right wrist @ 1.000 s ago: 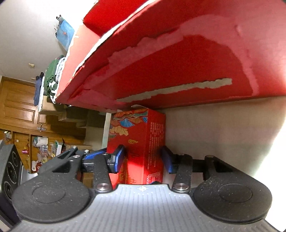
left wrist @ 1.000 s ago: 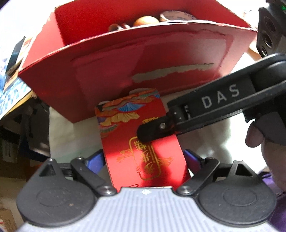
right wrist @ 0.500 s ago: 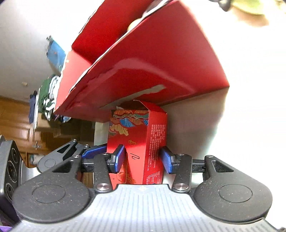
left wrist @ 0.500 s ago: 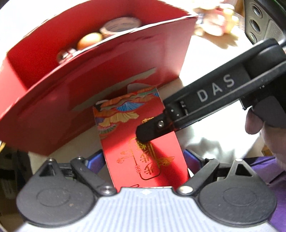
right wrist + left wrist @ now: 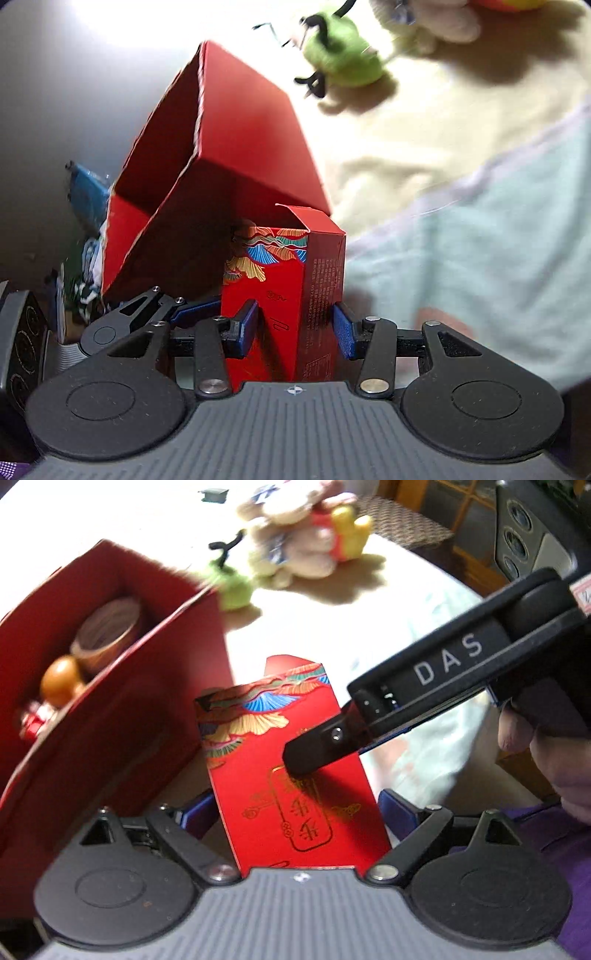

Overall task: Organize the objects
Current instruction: 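Lift the red gift box with the right gripper over the red box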

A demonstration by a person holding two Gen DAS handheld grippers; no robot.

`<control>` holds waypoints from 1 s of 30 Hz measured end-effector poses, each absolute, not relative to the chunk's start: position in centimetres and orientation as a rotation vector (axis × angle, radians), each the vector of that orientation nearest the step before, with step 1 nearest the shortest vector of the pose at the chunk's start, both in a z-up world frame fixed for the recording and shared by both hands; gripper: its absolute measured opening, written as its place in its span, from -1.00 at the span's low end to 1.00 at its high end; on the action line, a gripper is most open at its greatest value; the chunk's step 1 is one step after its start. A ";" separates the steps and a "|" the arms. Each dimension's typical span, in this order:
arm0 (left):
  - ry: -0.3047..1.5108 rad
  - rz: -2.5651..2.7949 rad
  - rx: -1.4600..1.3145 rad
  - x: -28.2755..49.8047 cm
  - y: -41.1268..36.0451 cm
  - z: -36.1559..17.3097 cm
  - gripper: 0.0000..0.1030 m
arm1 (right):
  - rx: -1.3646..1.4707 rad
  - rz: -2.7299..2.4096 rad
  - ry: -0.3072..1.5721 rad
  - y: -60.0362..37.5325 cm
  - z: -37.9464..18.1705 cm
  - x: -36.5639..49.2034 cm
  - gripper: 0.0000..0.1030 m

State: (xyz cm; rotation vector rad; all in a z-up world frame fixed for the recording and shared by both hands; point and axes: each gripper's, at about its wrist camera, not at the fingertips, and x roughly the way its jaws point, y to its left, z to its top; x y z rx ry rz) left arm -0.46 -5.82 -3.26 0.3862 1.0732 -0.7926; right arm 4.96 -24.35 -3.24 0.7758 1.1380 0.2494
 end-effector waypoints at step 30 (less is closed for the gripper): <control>0.688 -0.687 0.219 3.5 -3.1 8.9 0.76 | 0.592 0.364 0.738 -22.4 8.5 9.7 -0.08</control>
